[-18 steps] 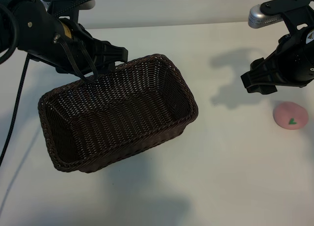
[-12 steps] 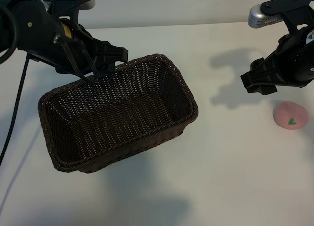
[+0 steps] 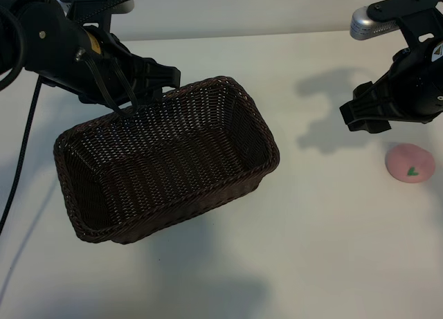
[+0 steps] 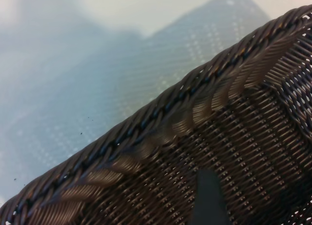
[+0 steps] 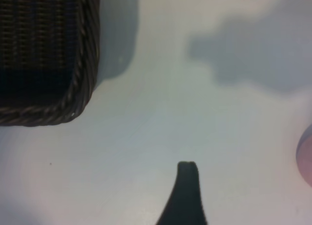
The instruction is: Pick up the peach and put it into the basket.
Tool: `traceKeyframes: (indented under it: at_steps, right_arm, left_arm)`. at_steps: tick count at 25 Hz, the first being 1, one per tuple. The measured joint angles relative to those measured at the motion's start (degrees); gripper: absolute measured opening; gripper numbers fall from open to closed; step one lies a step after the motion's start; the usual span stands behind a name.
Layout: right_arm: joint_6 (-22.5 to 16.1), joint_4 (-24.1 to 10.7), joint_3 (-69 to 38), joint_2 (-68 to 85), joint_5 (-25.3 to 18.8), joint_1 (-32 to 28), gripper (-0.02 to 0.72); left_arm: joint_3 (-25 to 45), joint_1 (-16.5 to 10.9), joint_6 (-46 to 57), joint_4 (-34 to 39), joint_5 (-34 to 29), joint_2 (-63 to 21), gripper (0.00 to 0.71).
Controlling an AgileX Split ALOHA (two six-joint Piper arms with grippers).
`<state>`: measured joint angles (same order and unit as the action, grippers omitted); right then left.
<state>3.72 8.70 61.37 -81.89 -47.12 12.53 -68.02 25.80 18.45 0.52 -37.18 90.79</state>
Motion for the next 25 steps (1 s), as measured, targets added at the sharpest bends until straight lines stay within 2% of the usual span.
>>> traceKeyframes:
  at_steps: [9, 13, 17, 21, 25]
  right_arm:
    - [0.0, 0.0, 0.0, 0.0, 0.0, 0.0, 0.594]
    - [0.0, 0.0, 0.0, 0.0, 0.0, 0.0, 0.594]
    - [0.0, 0.0, 0.0, 0.0, 0.0, 0.0, 0.594]
    - [0.0, 0.1, 0.0, 0.0, 0.0, 0.0, 0.594]
    - [0.0, 0.2, 0.0, 0.0, 0.0, 0.0, 0.594]
  left_arm:
    - [0.0, 0.0, -0.1, 0.0, 0.2, 0.0, 0.509]
    - [0.0, 0.0, 1.6, 0.4, -1.9, 0.0, 0.509]
    - [0.0, 0.0, 6.2, 6.6, -6.8, -1.2, 0.509]
    - [0.0, 0.0, 11.2, 14.6, -14.5, -3.7, 0.509]
    - [0.3, 0.0, 14.0, 18.7, -20.8, -6.7, 0.509]
